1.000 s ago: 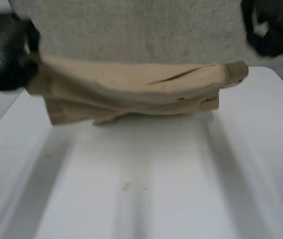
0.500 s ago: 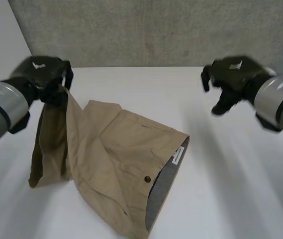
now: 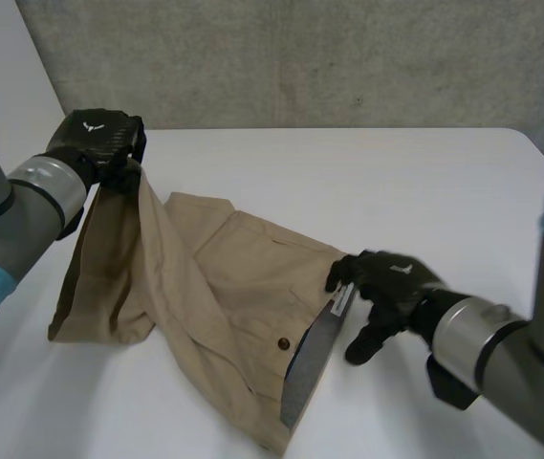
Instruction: Fold the shorts.
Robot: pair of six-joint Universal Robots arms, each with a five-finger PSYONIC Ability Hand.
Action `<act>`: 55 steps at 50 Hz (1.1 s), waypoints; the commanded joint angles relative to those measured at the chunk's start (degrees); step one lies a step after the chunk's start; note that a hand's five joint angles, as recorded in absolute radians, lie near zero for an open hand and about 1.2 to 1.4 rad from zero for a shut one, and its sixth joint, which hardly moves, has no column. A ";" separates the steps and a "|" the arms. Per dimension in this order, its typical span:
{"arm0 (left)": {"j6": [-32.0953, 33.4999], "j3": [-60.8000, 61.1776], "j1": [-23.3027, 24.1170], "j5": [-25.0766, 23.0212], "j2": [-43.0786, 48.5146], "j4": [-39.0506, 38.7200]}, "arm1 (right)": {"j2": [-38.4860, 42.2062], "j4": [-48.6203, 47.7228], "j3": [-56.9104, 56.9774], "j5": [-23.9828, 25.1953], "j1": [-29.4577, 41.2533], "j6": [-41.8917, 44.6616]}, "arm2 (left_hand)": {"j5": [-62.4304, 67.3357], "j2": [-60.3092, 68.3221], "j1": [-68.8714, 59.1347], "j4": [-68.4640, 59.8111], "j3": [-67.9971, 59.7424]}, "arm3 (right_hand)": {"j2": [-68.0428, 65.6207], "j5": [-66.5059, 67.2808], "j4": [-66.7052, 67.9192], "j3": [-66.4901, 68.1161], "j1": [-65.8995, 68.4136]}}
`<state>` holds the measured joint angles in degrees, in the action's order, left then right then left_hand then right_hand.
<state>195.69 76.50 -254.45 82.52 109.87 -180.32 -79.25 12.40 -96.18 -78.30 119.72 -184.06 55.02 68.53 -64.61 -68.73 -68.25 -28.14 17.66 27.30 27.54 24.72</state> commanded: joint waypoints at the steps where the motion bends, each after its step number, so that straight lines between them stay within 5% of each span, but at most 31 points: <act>1: -0.05 -2.22 0.10 0.89 3.16 -0.38 | 3.92 -0.01 4.06 -2.73 7.45 -1.82 | 14.98 11.47 -15.39 -11.27 -11.75 | 0.90 -0.42 -0.06 -0.30 2.53; 10: -0.05 -3.55 0.10 1.15 5.62 -1.44 | 10.94 1.83 11.79 -8.61 15.79 -8.22 | 14.98 11.47 -15.39 -11.27 -11.75 | 0.56 -0.08 0.28 0.04 2.86; 28: 0.04 -4.78 0.01 2.12 6.85 -1.79 | 22.47 6.50 20.85 -13.98 21.60 -16.24 | 14.98 11.47 -15.39 -11.27 -11.75 | -0.28 0.75 1.12 0.88 3.70; 40: 0.04 -4.78 -0.16 2.20 6.85 -1.79 | 24.23 6.76 23.67 -20.13 22.13 -16.24 | 14.98 11.47 -15.39 -11.27 -11.75 | -15.40 15.87 16.24 16.00 18.82; 46: 0.04 -4.69 -0.16 2.29 6.59 -1.70 | 23.88 6.67 23.58 -19.52 22.48 -16.42 | 14.98 11.47 -15.39 -11.27 -11.75 | -51.84 52.32 52.68 52.44 55.26; 55: 0.04 -4.34 -0.43 2.29 5.97 -1.62 | 19.84 4.83 22.44 -18.29 22.75 -15.98 | 14.98 11.47 -15.39 -11.27 -11.75 | -51.86 52.34 52.70 52.46 55.28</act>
<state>195.71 71.90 -254.67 84.81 116.25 -181.99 -56.36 18.58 -72.93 -97.21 142.73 -200.43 55.03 68.53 -64.61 -68.74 -68.25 -67.44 56.82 68.09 67.56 56.99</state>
